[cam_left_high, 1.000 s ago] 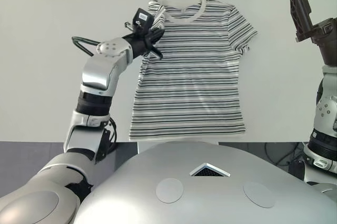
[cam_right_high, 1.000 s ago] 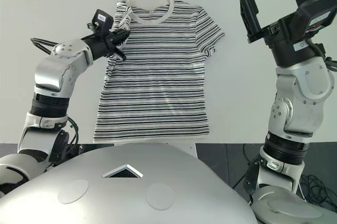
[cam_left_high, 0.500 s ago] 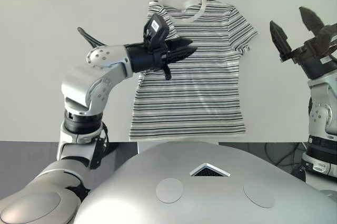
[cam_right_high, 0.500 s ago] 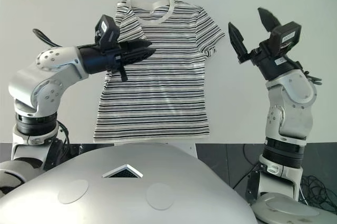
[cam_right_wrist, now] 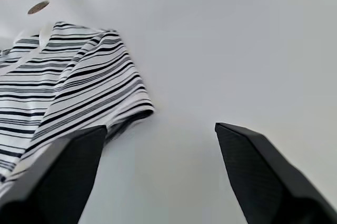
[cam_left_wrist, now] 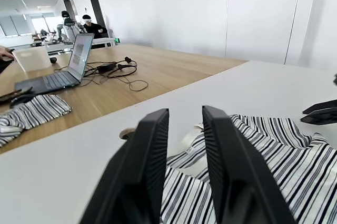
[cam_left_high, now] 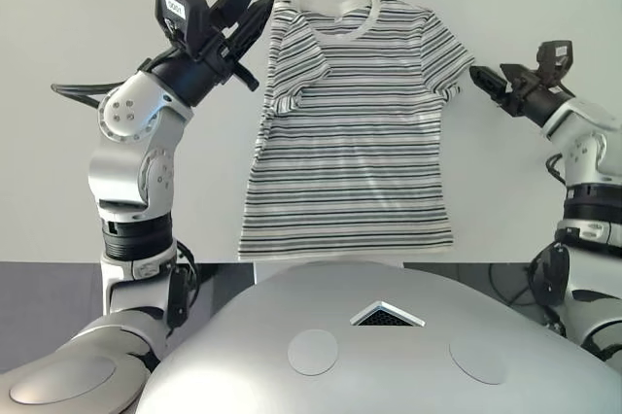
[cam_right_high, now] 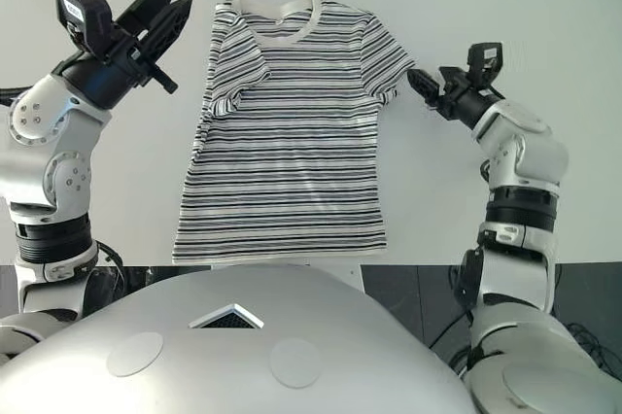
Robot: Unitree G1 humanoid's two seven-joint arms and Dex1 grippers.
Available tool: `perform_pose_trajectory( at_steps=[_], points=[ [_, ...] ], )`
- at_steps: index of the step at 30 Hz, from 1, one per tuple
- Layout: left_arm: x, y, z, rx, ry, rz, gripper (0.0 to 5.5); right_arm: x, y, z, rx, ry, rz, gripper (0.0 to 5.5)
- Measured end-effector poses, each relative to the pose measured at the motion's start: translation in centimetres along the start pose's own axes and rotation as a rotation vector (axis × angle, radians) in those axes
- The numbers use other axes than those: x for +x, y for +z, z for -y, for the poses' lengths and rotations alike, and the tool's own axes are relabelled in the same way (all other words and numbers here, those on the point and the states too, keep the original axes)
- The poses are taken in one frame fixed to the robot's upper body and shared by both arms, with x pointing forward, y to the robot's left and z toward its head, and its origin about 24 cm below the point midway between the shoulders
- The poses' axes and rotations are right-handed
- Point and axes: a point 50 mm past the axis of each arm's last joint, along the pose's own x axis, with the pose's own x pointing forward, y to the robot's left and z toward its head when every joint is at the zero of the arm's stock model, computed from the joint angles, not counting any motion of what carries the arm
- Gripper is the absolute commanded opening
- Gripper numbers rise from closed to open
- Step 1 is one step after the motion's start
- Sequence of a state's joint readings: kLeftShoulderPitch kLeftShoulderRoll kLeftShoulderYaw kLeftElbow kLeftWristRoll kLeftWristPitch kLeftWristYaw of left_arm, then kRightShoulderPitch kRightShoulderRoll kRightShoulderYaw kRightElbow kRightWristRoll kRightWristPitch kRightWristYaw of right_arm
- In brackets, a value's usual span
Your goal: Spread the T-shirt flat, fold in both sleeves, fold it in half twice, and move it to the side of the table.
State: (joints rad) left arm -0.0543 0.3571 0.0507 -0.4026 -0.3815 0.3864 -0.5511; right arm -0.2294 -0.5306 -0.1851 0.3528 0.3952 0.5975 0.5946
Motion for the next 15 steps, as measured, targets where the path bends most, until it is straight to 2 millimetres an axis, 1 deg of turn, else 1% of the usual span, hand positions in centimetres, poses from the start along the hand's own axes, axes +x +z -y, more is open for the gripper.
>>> perform_pose_trajectory(
  at_steps=[4,10,13,15],
  points=[
    [0.1,-0.2,0.4,-0.045,-0.021,0.012,1.16,1.1,0.1,-0.5,-0.023,0.014,-0.016,3.89],
    [0.2,-0.4,0.6,-0.071,-0.03,0.007,1.16,2.0,0.3,-0.5,-0.074,-0.007,-0.01,3.89],
    [0.2,-0.4,0.7,-0.073,-0.036,0.005,1.19,2.5,0.4,-0.8,-0.086,-0.002,-0.006,3.26],
    [0.3,-0.5,0.8,-0.073,-0.039,0.004,1.19,2.9,0.4,-1.3,-0.097,0.009,-0.006,2.95]
  ],
)
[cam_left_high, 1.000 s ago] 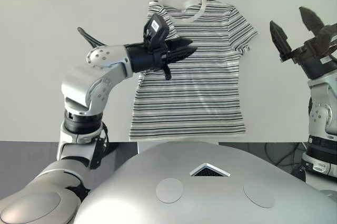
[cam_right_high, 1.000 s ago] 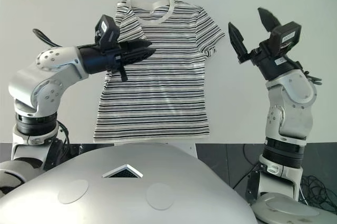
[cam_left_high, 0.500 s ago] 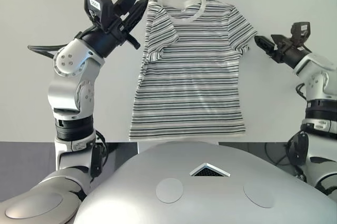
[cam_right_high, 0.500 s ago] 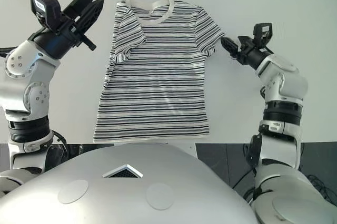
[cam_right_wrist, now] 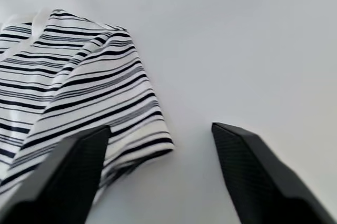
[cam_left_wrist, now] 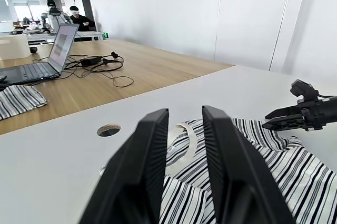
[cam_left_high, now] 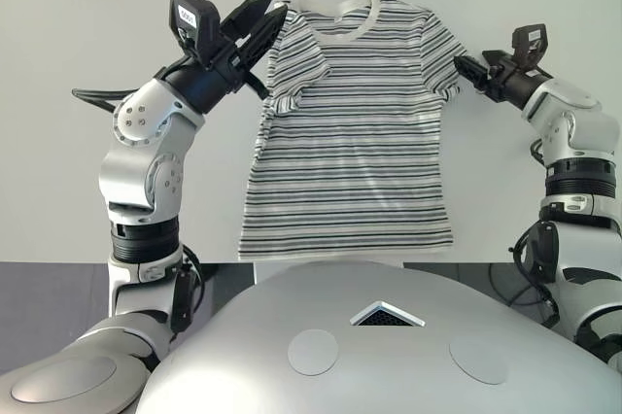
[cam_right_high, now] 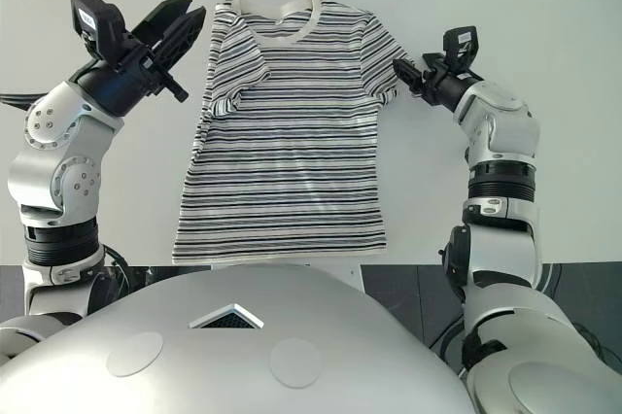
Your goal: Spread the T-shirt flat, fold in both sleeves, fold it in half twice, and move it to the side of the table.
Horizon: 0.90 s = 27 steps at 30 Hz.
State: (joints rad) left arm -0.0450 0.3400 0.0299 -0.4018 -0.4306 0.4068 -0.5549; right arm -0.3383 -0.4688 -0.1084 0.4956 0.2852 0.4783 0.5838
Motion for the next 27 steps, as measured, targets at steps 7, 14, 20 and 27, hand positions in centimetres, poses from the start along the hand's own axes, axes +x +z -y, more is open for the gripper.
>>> perform_pose_trajectory(
  at_steps=[7,14,20,27],
  points=[
    [-0.2,-0.4,0.1,-0.008,0.0,-0.016,1.19,0.3,-0.1,-0.5,-0.018,0.018,-0.003,1.6],
    [-0.2,-0.7,0.3,-0.008,-0.006,-0.029,1.19,0.0,-0.5,-0.6,-0.019,0.024,-0.003,0.28],
    [-0.1,-0.8,0.4,-0.009,-0.012,-0.031,1.19,-0.3,-0.5,-0.3,-0.012,0.0,0.005,0.03],
    [-0.1,-0.8,0.5,-0.009,-0.013,-0.032,1.19,-0.8,0.0,-0.9,-0.064,-0.031,0.043,0.03]
  ],
)
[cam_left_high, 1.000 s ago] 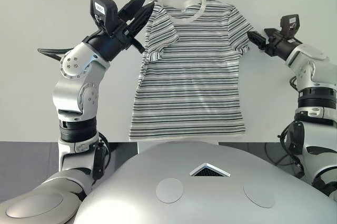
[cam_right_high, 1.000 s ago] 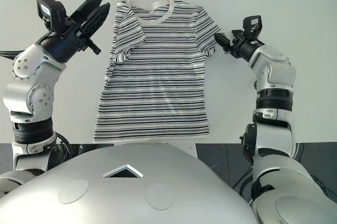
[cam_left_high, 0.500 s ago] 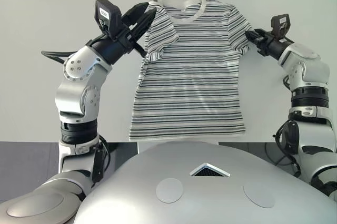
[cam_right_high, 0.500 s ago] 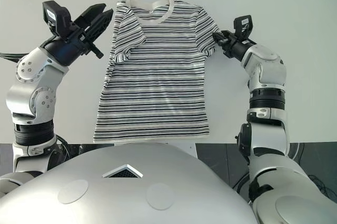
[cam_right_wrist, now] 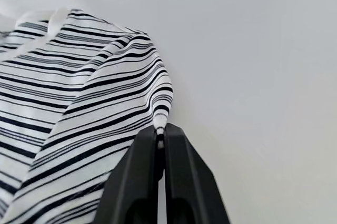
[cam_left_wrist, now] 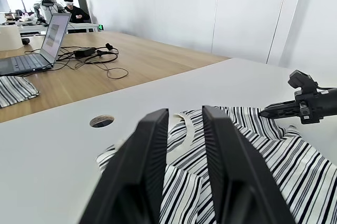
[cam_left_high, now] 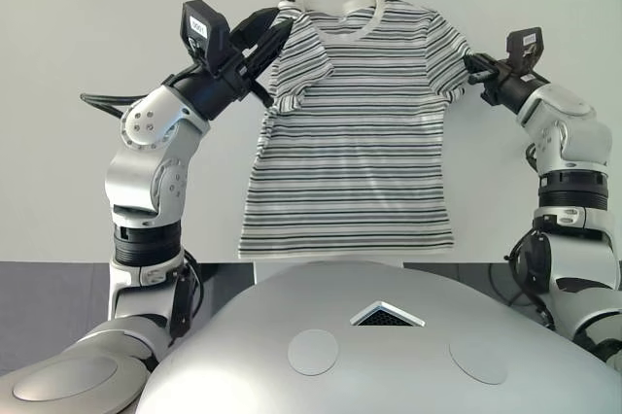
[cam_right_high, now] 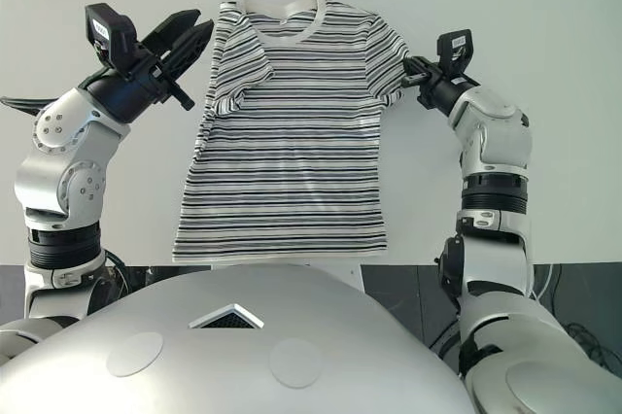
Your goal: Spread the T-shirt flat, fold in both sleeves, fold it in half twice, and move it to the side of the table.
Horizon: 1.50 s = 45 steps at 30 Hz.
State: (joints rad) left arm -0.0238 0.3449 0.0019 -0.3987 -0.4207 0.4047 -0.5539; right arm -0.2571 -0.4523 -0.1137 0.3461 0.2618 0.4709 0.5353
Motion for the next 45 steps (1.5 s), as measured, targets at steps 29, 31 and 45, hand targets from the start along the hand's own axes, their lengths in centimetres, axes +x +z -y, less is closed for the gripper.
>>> perform_pose_trajectory(
  at_steps=[29,31,45],
  points=[
    [0.3,-1.1,1.3,0.006,-0.027,-0.038,1.19,2.9,2.0,-11.6,-0.342,0.168,0.089,0.47],
    [0.3,-1.1,1.4,0.005,-0.029,-0.038,1.19,3.1,1.7,-11.6,-0.365,0.16,0.085,0.74],
    [-0.4,-1.0,0.3,0.276,0.066,-0.034,1.19,0.4,2.1,-13.2,-0.296,0.377,0.127,0.99]
  ],
)
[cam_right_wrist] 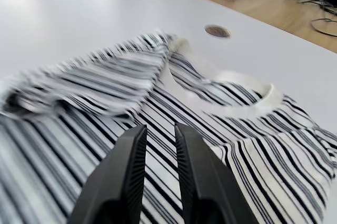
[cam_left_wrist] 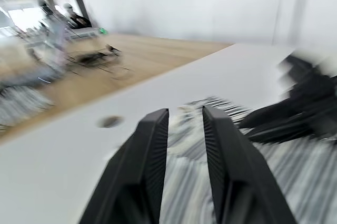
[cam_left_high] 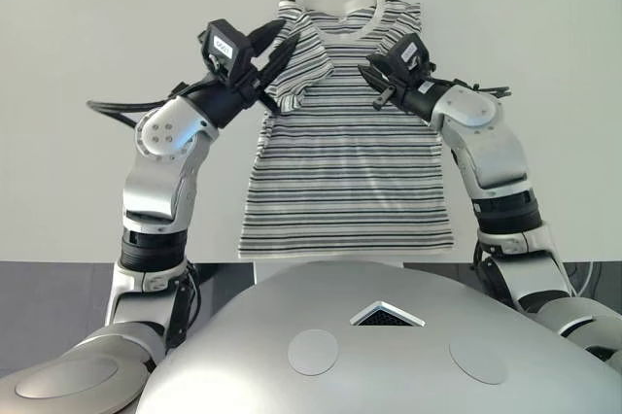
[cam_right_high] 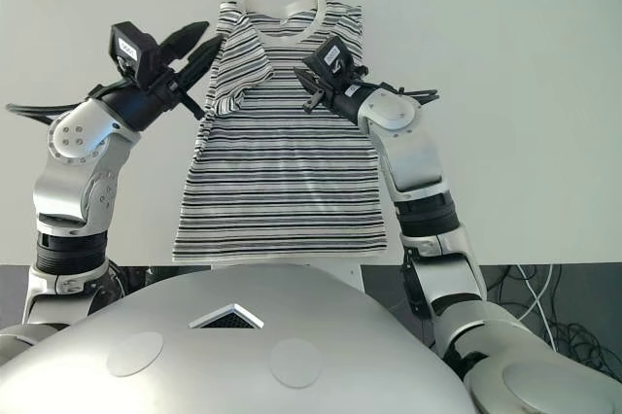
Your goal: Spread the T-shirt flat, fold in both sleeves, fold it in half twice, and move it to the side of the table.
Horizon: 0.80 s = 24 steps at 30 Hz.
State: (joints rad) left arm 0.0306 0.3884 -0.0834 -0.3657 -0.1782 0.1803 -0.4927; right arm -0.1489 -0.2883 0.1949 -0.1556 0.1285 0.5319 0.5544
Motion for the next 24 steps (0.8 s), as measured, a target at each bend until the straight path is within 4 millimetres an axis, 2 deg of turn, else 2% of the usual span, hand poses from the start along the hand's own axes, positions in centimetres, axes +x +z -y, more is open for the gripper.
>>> perform_pose_trajectory(
  at_steps=[3,5,6,8,10,12,13,14,16,21,24],
  points=[
    [-2.4,-0.5,-1.4,0.354,0.047,0.0,1.19,-4.9,1.4,1.5,0.134,-0.004,0.12,0.99],
    [-4.7,-1.1,-1.6,0.575,-0.028,-0.025,1.19,-9.1,2.2,2.8,0.039,-0.091,0.235,0.99],
    [-6.2,-1.6,-1.5,0.686,-0.1,-0.05,1.19,-11.6,2.1,3.2,-0.064,-0.133,0.252,0.99],
    [-9.6,-3.1,-0.6,0.851,-0.301,-0.123,1.19,-15.9,0.4,3.4,-0.241,-0.128,0.123,0.99],
    [-12.0,-3.6,0.9,0.937,-0.472,-0.104,1.19,-18.3,-2.2,2.9,-0.391,-0.051,-0.086,0.99],
    [-15.4,-4.3,2.1,0.946,-0.657,-0.129,1.19,-20.6,-4.5,0.9,-0.492,0.154,-0.294,0.99],
    [-16.8,-4.4,2.6,0.933,-0.723,-0.137,1.19,-21.7,-5.4,0.2,-0.486,0.233,-0.364,0.99],
    [-18.0,-4.3,2.9,0.926,-0.778,-0.132,1.19,-22.5,-5.7,-0.3,-0.484,0.287,-0.415,0.99],
    [-19.0,-4.1,2.8,0.951,-0.843,-0.12,1.19,-23.0,-5.3,0.2,-0.526,0.299,-0.456,0.99],
    [-19.6,-4.3,3.4,0.996,-0.97,-0.098,1.19,-22.3,-5.3,0.7,-0.553,0.287,-0.446,0.99],
    [-18.7,-4.1,3.6,1.029,-0.99,-0.053,1.19,-21.7,-5.3,0.8,-0.549,0.275,-0.429,0.99]
  ],
)
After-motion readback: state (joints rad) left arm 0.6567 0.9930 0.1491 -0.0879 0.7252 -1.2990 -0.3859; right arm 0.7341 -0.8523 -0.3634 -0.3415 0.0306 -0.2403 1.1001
